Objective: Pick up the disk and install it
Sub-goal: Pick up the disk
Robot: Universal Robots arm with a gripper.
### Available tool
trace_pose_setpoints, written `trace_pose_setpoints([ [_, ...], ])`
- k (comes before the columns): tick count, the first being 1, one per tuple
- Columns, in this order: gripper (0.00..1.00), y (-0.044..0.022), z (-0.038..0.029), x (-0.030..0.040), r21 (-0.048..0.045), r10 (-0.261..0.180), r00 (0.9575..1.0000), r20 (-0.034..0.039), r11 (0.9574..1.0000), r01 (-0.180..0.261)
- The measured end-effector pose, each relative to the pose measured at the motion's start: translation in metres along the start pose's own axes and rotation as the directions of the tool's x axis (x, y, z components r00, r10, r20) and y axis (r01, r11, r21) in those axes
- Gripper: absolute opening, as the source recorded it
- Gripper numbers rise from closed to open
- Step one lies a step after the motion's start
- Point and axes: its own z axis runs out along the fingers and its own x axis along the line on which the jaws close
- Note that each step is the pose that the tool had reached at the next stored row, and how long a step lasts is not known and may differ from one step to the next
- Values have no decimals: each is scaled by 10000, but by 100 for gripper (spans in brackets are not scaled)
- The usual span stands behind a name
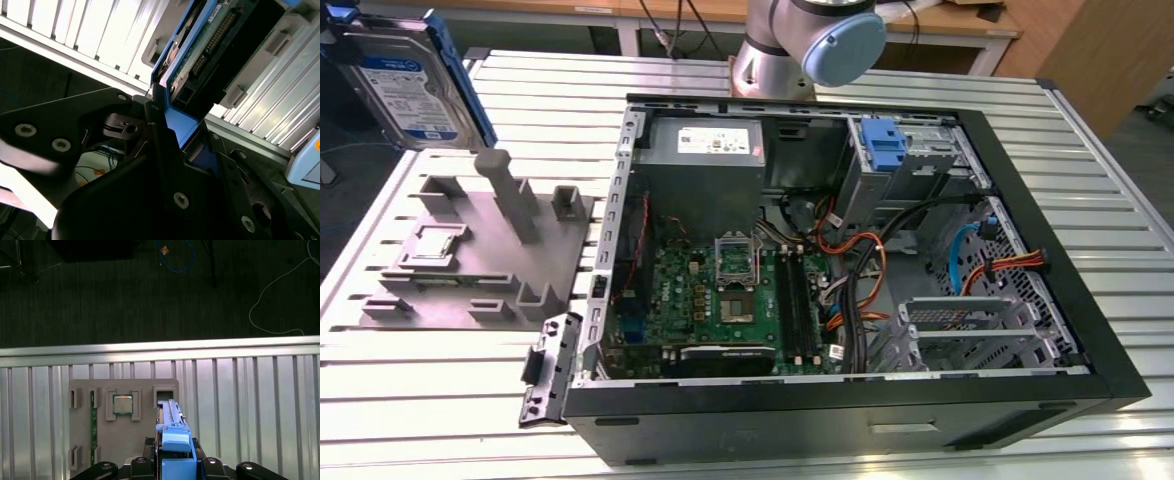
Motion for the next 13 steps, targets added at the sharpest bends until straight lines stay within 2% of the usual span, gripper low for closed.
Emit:
trace_pose_setpoints([
  [13,36,0,-53,-1,0,0,10000,0,10000,0],
])
